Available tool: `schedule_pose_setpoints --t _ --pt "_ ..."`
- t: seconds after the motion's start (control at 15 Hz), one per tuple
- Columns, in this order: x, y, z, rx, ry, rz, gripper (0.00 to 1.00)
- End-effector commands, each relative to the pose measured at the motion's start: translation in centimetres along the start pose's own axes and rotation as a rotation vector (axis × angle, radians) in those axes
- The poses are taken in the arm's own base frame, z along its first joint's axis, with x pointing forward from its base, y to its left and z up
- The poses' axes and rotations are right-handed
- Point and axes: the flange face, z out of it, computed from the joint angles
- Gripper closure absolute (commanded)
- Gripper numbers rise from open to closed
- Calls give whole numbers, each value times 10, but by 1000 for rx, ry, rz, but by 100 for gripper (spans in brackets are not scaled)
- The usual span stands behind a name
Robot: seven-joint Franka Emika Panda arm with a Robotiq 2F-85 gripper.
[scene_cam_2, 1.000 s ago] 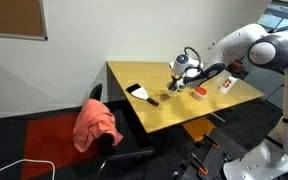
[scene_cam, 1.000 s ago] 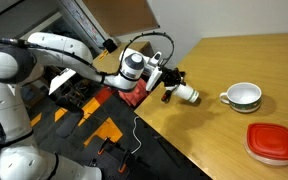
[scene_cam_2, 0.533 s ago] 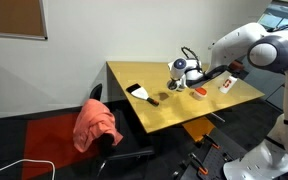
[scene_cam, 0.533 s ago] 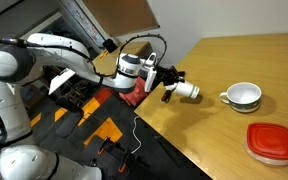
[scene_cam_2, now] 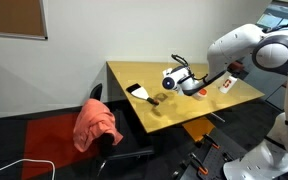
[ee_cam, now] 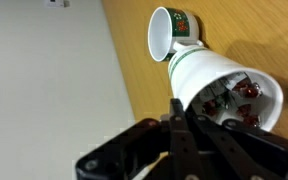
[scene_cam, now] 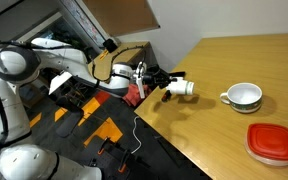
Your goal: Pour the sweets in the cup onto the table
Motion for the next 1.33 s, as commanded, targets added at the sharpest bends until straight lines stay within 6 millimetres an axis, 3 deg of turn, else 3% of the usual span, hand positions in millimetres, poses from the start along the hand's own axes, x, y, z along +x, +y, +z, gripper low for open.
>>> schedule_pose_setpoints --t 0.0,0.27,0.53,1.27 --pt "-23 -11 -2 -56 -55 20 99" --pt "-45 -30 10 -73 -133 12 99" --pt "-62 -35 20 -123 -208 -7 99" --pt "-71 -63 44 -220 -348 -104 99"
